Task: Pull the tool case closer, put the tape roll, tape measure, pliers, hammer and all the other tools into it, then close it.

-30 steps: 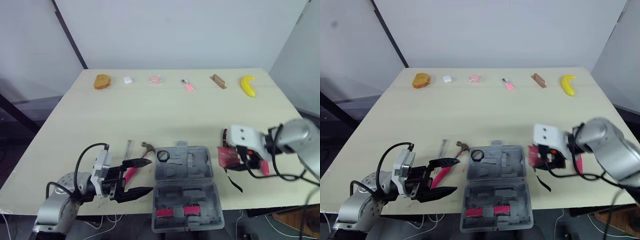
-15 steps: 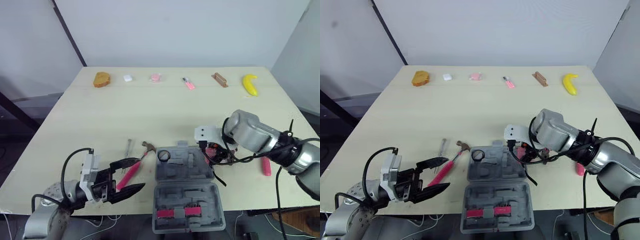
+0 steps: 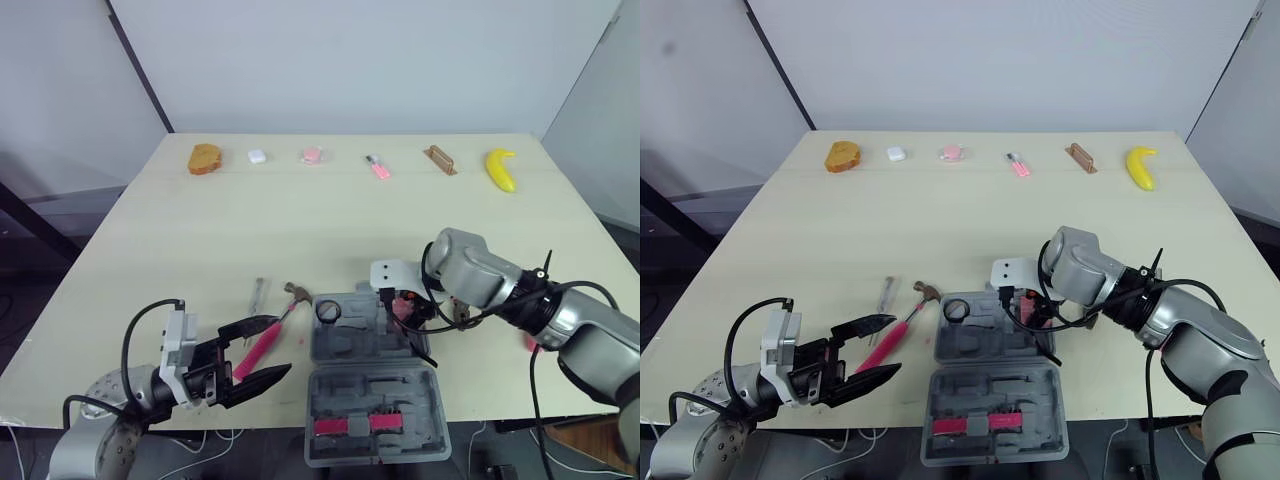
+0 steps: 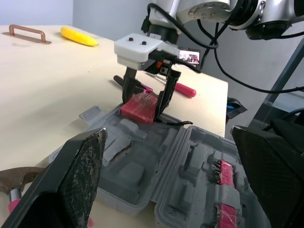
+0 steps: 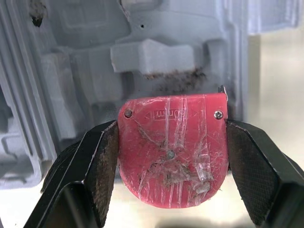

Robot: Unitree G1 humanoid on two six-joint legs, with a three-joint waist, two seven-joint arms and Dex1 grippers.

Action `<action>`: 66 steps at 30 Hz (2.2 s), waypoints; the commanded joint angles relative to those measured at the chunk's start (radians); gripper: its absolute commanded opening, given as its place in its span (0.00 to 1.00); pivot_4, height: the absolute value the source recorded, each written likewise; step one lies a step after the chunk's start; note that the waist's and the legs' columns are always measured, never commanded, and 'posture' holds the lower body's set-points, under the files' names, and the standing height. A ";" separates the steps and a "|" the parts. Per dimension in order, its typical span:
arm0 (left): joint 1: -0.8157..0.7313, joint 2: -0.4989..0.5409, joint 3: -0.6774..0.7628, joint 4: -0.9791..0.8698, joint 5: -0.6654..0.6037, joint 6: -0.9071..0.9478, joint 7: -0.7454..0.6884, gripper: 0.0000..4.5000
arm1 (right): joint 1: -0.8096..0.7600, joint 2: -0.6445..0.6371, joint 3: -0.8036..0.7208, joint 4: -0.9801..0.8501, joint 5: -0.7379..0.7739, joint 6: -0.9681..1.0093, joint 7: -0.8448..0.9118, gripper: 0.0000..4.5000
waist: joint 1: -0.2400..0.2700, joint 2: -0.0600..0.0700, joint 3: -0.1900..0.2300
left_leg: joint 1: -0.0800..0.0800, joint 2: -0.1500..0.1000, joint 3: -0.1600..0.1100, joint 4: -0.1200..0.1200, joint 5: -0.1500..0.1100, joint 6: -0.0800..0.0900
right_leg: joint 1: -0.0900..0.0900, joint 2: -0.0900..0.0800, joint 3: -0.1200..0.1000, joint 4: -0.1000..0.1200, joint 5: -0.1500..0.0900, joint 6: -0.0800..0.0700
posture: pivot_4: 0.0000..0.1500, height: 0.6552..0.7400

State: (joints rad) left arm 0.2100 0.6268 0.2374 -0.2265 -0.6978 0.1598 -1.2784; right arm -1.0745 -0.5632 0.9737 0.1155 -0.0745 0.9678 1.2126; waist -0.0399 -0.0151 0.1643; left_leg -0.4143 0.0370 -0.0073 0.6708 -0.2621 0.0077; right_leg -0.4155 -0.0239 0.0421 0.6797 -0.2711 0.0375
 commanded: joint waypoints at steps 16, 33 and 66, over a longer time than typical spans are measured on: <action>-0.003 -0.004 -0.007 -0.056 0.001 -0.008 0.027 1.00 | 0.078 -0.040 -0.194 -0.178 -0.007 0.045 -0.020 0.91 | 0.004 0.001 0.000 | 0.000 0.000 -0.001 0.000 0.000 0.000 | 0.000 0.000 0.000 0.000 0.000 0.000 | 1.00 1.00; -0.064 -0.005 -0.029 -0.006 0.003 0.004 0.012 1.00 | 0.628 0.038 -0.778 -0.214 0.253 -0.565 -0.219 0.73 | -0.001 -0.001 0.000 | 0.003 0.000 0.000 0.001 0.000 0.000 | 0.004 0.006 0.002 0.000 0.000 0.000 | 1.00 1.00; -0.104 0.000 -0.041 0.003 0.010 0.017 0.015 1.00 | 0.704 0.080 -0.779 -0.126 0.275 -0.670 -0.272 0.70 | 0.005 0.000 0.000 | 0.002 0.001 -0.001 0.001 0.000 0.000 | 0.004 0.006 0.002 0.000 0.000 0.000 | 1.00 1.00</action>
State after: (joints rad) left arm 0.1068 0.6186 0.1874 -0.2014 -0.6884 0.1831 -1.2626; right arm -0.3753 -0.4866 0.2164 0.0027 0.1916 0.3165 0.9450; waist -0.0351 -0.0156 0.1639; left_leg -0.4119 0.0375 -0.0083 0.6719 -0.2620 0.0077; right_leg -0.4112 -0.0177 0.0442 0.6798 -0.2708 0.0370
